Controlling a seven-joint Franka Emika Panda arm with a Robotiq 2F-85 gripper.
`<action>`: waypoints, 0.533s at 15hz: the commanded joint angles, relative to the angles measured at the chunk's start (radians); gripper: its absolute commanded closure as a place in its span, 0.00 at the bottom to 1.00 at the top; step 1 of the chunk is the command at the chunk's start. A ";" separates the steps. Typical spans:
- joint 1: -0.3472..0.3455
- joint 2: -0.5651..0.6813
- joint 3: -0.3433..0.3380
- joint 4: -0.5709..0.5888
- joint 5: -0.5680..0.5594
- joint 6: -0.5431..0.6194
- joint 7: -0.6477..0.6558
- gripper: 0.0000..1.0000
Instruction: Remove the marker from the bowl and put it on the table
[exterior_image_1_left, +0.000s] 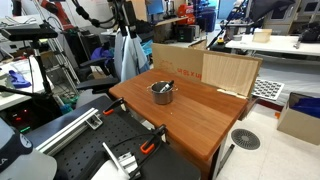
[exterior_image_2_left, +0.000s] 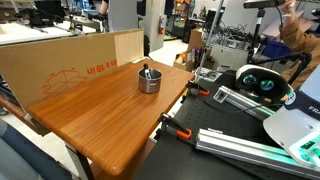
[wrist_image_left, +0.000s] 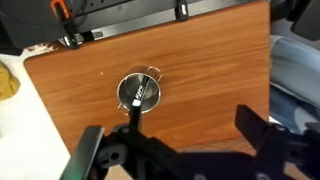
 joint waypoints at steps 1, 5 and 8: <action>0.012 0.001 -0.012 0.001 -0.004 -0.002 0.003 0.00; 0.011 0.001 -0.011 -0.018 -0.016 0.029 0.000 0.00; 0.004 0.010 -0.019 -0.040 -0.012 0.080 0.007 0.00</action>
